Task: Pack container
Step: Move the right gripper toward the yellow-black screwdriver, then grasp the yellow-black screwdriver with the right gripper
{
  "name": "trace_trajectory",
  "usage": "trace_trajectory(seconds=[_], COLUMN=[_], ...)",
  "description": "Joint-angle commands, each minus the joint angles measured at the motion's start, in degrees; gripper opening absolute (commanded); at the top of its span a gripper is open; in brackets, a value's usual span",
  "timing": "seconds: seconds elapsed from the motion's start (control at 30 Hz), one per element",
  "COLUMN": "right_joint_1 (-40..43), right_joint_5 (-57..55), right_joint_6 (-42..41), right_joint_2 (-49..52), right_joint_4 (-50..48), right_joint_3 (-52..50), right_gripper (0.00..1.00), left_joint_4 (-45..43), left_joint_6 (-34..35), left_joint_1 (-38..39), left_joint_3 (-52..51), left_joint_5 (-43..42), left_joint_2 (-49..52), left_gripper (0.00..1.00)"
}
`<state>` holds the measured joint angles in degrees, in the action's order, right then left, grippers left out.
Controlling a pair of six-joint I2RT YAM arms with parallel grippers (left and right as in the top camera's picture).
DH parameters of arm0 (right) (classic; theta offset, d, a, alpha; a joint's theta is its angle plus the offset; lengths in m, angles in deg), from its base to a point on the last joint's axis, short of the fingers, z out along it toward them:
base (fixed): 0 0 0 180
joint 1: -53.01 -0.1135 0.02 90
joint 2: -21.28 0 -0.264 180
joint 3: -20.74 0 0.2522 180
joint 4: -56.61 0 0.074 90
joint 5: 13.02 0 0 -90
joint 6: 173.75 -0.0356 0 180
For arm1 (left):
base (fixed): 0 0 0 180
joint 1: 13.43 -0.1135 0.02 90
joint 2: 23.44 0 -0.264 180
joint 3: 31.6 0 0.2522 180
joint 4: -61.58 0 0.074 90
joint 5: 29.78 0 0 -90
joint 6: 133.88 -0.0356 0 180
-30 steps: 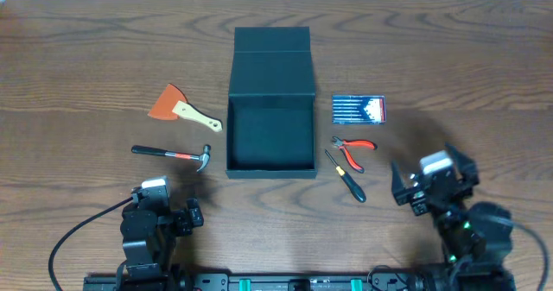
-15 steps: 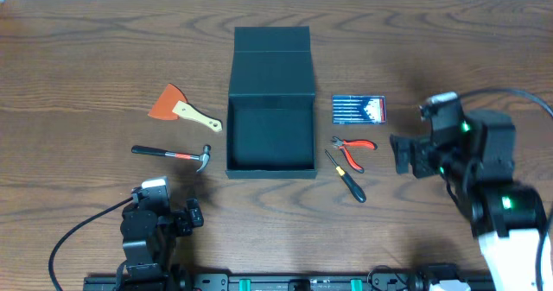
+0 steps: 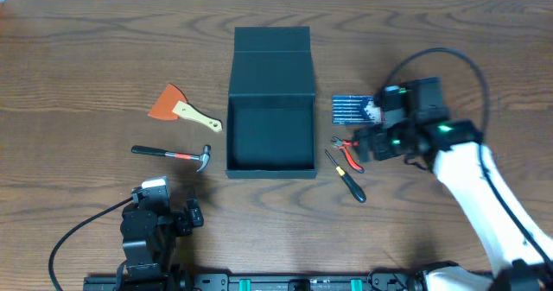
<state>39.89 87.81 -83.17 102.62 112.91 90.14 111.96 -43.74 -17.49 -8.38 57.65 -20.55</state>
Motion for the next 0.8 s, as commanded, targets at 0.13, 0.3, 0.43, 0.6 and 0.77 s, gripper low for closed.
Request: trace_trajectory(seconds=[0.13,0.3,0.43,0.6,0.77], right_joint_1=[-6.84,-6.84,-6.84,-8.76,-14.12], right_joint_5=[-7.8,-6.84,-5.01,1.05,0.35], right_joint_6=[1.25,3.56,9.53,12.74,11.04], right_joint_2=[5.05,6.05,6.82,7.04,7.06], right_joint_4=[-0.87,0.66,1.62,7.96,11.96], right_joint_3=[1.95,1.4,0.0,-0.2,-0.66], right_gripper=[0.99,0.99,0.99,0.94,0.99], left_joint_4=[0.15,0.17,0.17,0.17,0.17], left_joint_6=[-0.35,-0.35,-0.35,-0.35,-0.35], left_joint_1=[0.17,0.17,0.17,0.17,0.17], left_joint_3=[-0.61,-0.59,-0.59,-0.59,-0.59], left_joint_5=[0.7,0.7,0.7,0.68,0.68], left_joint_2=[0.07,0.07,0.07,0.07,0.07], left_gripper=[0.98,0.99,0.99,0.99,0.99])
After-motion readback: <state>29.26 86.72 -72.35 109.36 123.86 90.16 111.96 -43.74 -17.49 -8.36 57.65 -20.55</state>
